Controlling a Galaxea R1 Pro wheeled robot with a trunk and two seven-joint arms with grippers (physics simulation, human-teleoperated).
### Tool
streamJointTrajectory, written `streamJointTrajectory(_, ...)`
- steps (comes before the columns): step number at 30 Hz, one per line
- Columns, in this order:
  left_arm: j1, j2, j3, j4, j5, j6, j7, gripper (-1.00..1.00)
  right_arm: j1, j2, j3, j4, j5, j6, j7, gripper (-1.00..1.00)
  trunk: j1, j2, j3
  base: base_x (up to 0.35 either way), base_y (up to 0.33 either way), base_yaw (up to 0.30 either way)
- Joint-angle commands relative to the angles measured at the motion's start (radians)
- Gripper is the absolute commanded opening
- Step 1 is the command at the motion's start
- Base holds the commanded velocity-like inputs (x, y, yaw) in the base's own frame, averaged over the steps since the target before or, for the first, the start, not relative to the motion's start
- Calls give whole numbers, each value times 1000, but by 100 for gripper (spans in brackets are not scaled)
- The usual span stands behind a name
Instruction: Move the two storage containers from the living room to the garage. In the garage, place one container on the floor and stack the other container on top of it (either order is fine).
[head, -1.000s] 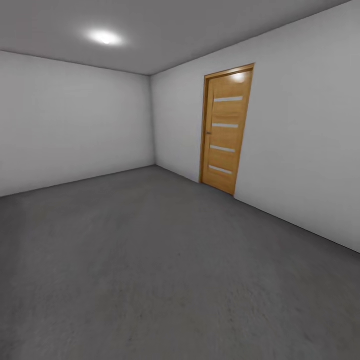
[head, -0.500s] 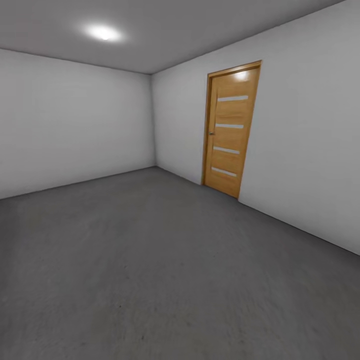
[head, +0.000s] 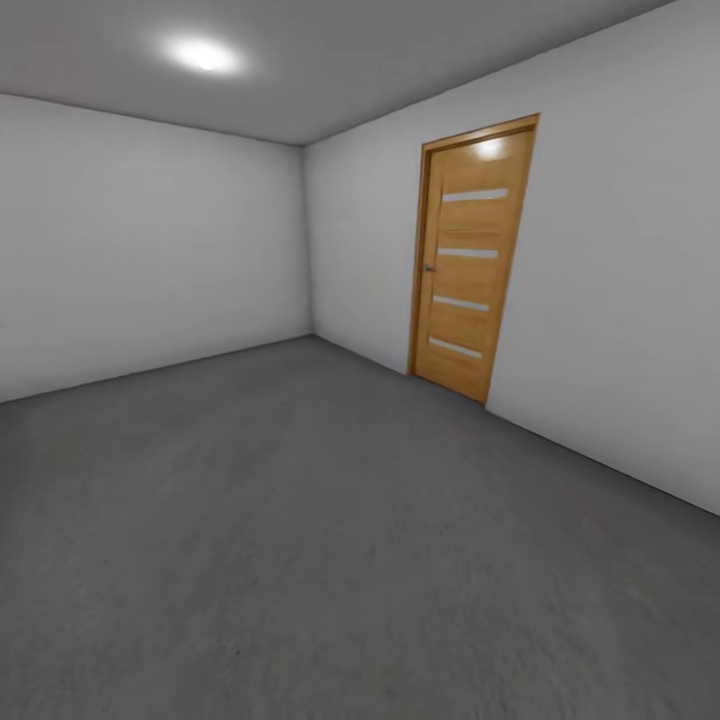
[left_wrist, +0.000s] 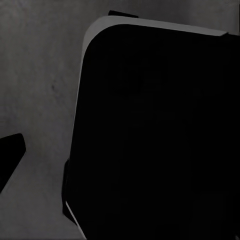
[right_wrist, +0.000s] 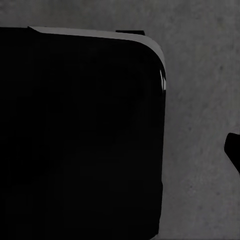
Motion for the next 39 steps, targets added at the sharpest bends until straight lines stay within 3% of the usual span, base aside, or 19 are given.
streamJointTrajectory(1,0,0,-2,-1,5,-4,-1,100,0,0,0,1,1,-5,0,100,1,0,-1,331,97,0)
streamJointTrajectory(39,0,1,7,-2,14,-8,-2,100,0,4,-5,1,-4,-4,0,100,1,0,-1,331,97,0)
